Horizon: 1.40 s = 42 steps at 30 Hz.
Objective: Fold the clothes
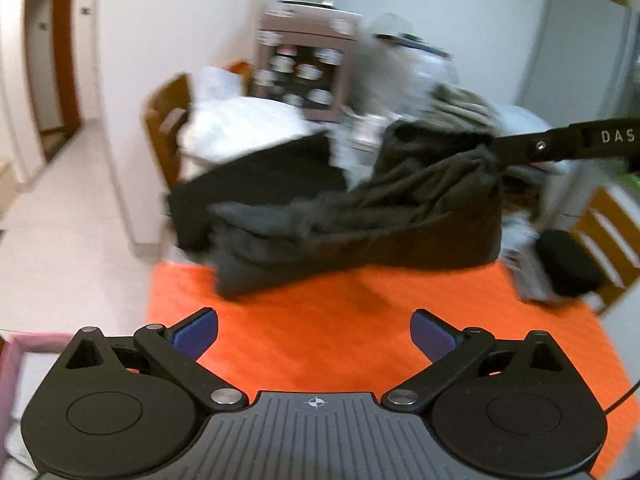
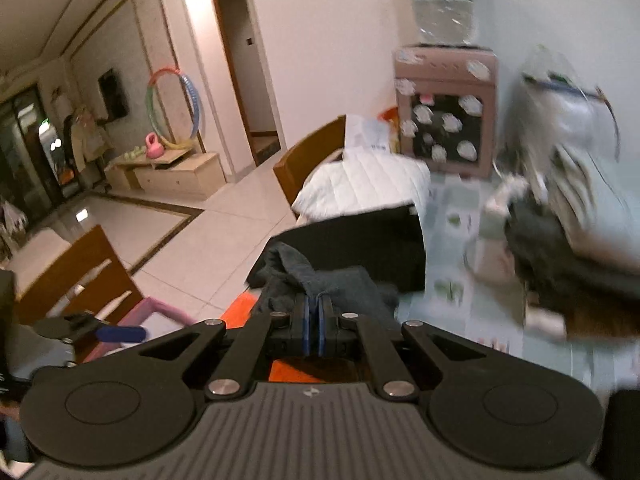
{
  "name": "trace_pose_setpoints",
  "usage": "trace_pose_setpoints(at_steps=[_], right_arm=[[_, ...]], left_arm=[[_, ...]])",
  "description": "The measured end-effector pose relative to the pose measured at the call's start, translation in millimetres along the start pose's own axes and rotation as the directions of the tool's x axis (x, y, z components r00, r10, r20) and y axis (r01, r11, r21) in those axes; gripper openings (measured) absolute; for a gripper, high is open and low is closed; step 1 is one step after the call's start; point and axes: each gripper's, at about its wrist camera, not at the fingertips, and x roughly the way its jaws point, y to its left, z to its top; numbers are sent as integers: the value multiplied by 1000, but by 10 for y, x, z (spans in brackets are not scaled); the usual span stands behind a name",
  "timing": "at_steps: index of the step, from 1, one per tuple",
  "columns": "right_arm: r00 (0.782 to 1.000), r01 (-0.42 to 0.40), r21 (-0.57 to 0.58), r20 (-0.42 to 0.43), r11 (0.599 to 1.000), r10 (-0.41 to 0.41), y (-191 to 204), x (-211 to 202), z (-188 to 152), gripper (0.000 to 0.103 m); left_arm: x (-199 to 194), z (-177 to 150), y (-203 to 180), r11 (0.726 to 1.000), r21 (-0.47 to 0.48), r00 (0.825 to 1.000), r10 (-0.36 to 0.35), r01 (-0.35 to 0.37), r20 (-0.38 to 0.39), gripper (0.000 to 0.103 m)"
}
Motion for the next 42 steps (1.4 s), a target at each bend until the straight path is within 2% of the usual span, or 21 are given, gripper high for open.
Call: trace_pose_setpoints(at_steps=[1,3,6,10,16,20,23,28,32,37,42], right_arm=[[1000,-3,19,-5,1000,3,14,-128,-92,5],[1000,-12,66,-23,998,14,42,-343,-272,5],[999,-17,128,-49,992,23,86,-659,-576,5],[997,41,218,-73,975,-26,43,-1049,-968,5],[992,114,323,-84,940,-91,-175,-1473,-1298,5],[991,128,335,-84,933,-106,-311,-1605,-1399,5],[993,113,336,-80,935,-91,-442,-1670,-1384,5],[996,66,324,-75,944,-44,-699,-1736,-1317,5],[997,21,311,-82,950,5,-911,-1774,-1321,5],[994,-22,297,-98,954,54,-1159,-1788,-1376,5],[990,-54,292,-111,955,90,-1418,-1795,-1468,5]], left_arm=[[-27,-32,-69,999,5,999,-33,33,-7,93],[-99,-106,-236,997,23,997,-79,79,-8,87],[-163,-229,-447,991,68,993,-116,117,-16,84],[-197,-413,-634,980,96,983,-171,177,-60,77],[-203,-640,-995,948,123,950,-276,295,-149,63],[-195,-735,-1311,926,154,932,-318,345,-177,60],[-188,-788,-1566,919,181,931,-317,349,-182,59],[-138,-821,-1936,920,166,927,-322,354,-189,60],[-45,-839,-2186,937,137,939,-295,320,-174,58],[-19,-800,-2450,948,104,951,-289,300,-107,44],[101,-782,-2692,955,77,957,-280,286,-76,44]])
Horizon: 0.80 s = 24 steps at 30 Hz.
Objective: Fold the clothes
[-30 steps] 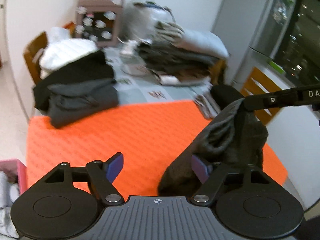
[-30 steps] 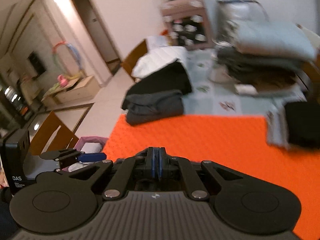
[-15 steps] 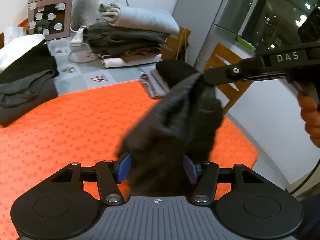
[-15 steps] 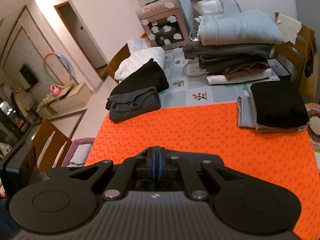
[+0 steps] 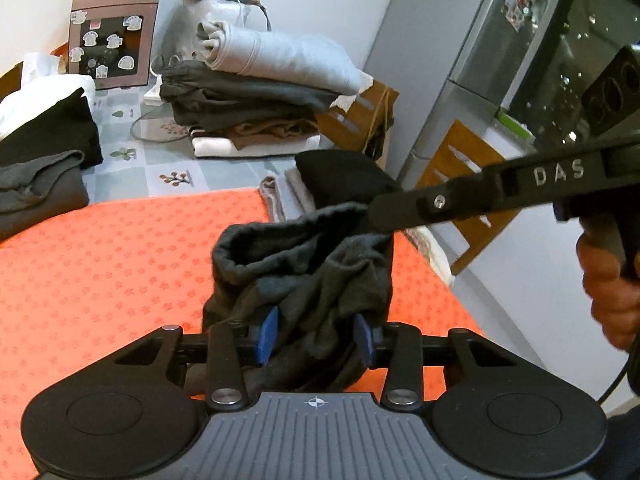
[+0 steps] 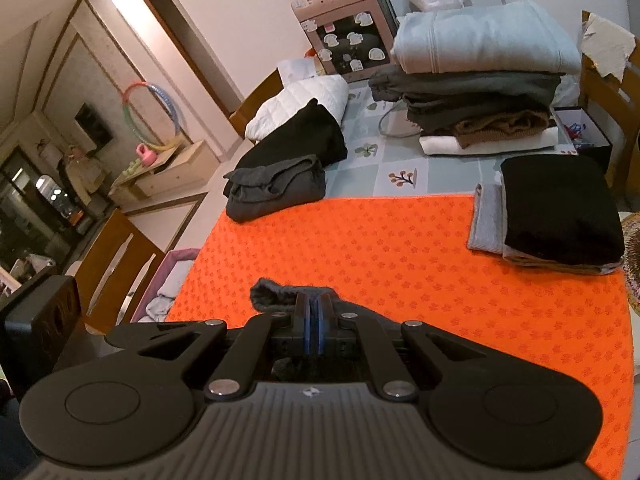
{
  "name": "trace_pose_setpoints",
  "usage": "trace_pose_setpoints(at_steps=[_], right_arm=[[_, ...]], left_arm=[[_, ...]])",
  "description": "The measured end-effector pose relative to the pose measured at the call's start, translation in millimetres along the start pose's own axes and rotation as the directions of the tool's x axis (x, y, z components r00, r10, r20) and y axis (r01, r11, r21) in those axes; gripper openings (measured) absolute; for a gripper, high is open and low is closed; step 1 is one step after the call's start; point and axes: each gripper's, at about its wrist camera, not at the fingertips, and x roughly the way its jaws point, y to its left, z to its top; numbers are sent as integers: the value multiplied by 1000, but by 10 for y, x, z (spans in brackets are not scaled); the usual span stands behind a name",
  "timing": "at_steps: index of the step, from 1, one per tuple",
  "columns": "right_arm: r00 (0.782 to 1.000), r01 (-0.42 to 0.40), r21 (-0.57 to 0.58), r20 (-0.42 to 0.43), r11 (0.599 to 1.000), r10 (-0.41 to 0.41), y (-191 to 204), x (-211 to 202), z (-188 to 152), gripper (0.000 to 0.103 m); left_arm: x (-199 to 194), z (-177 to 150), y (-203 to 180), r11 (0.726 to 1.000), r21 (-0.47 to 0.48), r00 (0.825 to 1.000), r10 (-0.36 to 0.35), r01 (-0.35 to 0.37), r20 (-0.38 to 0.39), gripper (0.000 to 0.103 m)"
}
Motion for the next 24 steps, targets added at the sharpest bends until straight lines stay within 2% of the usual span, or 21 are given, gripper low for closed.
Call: trace_pose_setpoints(at_steps=[6,9,10,13,18,19,24], right_arm=[[1000,-21,1,-15,1000,21,-298,-52,-44,5],[999,-27,7,-23,1000,28,-407,-72,-76,5],[999,-27,10,-27,1000,27,-436,-75,-88,5],[999,-20,19,-29,1000,20,-536,-99,-120,5],[1000,-8,49,-8,999,9,-707,-175,-152,5],[1000,-5,54,-2,999,5,-747,-195,-160,1],[998,54,66,22,996,-55,-912,-290,-170,1]], left_arm=[[179,36,-160,1000,-25,999,-16,17,46,44],[251,58,-267,999,2,998,-42,42,36,29],[279,67,-305,999,11,998,-50,49,29,28],[333,63,-370,999,18,999,-41,41,20,8],[274,74,-343,1000,-25,999,-2,3,52,6],[252,76,-342,999,-31,998,24,-22,58,6],[89,110,-202,989,-92,989,122,-114,88,6]])
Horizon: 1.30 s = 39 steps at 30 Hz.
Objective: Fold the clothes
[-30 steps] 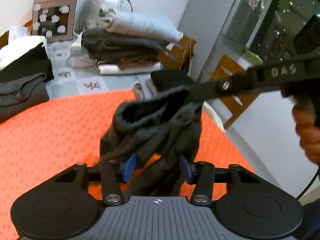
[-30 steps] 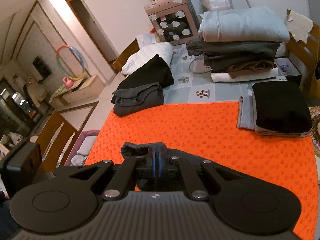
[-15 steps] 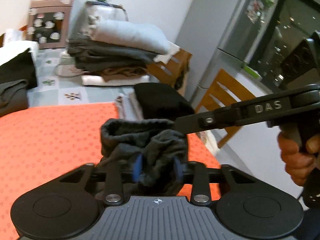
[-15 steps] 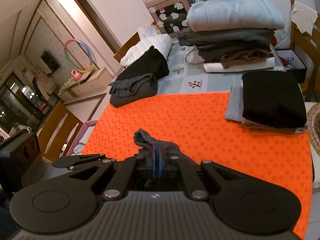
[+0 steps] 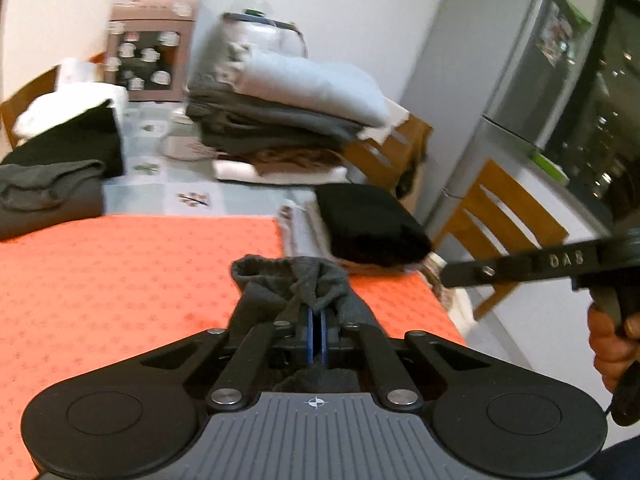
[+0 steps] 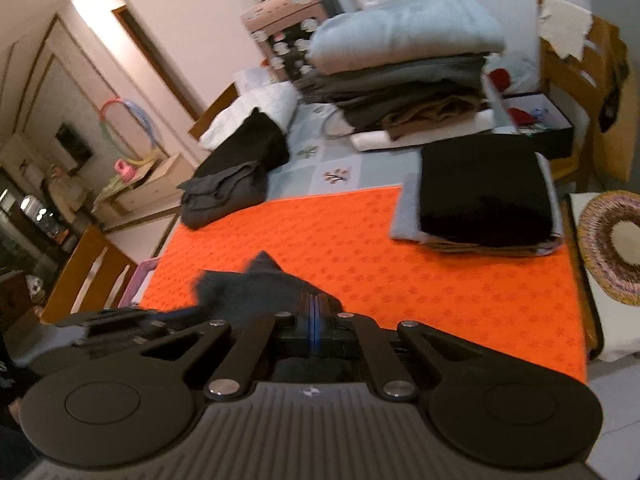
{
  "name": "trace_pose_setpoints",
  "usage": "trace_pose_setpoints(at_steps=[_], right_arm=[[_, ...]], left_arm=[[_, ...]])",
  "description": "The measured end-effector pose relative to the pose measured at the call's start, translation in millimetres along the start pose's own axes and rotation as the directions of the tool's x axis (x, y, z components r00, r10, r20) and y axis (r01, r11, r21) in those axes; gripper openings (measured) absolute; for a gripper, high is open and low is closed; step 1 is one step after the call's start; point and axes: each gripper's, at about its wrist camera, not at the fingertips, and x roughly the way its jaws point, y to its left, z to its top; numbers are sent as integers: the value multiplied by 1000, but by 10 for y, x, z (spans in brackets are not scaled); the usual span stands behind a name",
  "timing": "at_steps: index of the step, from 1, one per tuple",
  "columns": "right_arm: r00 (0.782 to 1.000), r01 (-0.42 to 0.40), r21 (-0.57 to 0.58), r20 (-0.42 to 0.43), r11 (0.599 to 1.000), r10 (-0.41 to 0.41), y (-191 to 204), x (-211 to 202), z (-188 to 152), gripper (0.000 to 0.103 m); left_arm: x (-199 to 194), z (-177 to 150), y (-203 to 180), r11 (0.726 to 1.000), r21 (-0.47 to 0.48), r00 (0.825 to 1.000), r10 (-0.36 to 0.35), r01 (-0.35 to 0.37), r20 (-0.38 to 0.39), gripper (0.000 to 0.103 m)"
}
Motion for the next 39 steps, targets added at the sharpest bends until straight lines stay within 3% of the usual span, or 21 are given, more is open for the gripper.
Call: trace_pose_setpoints(at_steps=[4,9,11,13,18,21,22,23,31,39], right_arm=[[1000,-4,7,-19,1000,4,-81,14,-5,1],[994,-92,12,-63,996,93,80,171,-2,8],[989,-122,9,-80,992,123,161,239,-11,23],[985,-141,1,-98,990,141,248,292,-34,31],[982,-131,-2,-138,991,130,325,441,-72,33],[982,-113,1,-151,994,112,305,516,-110,27],[983,-104,1,-149,995,103,288,520,-124,11],[985,-92,2,-148,996,92,273,518,-129,5],[999,27,22,-29,999,-26,21,202,-89,2],[983,152,109,85,982,-161,-406,-284,13,2]], left_arm=[[-91,22,62,1000,-4,1000,5,-5,-1,6],[-44,-32,-16,999,28,999,-35,36,-37,6],[-30,-67,-65,998,42,997,-55,57,-47,6],[-6,-102,-100,995,58,996,-71,75,-59,6],[42,-168,-147,989,90,990,-109,117,-89,6],[56,-192,-157,989,101,990,-100,110,-95,6],[48,-190,-140,990,94,992,-92,100,-87,6],[40,-188,-122,992,87,993,-84,91,-80,6],[-122,-50,140,1000,-9,1000,23,-23,18,6],[-538,206,568,975,-134,974,194,-178,121,5]])
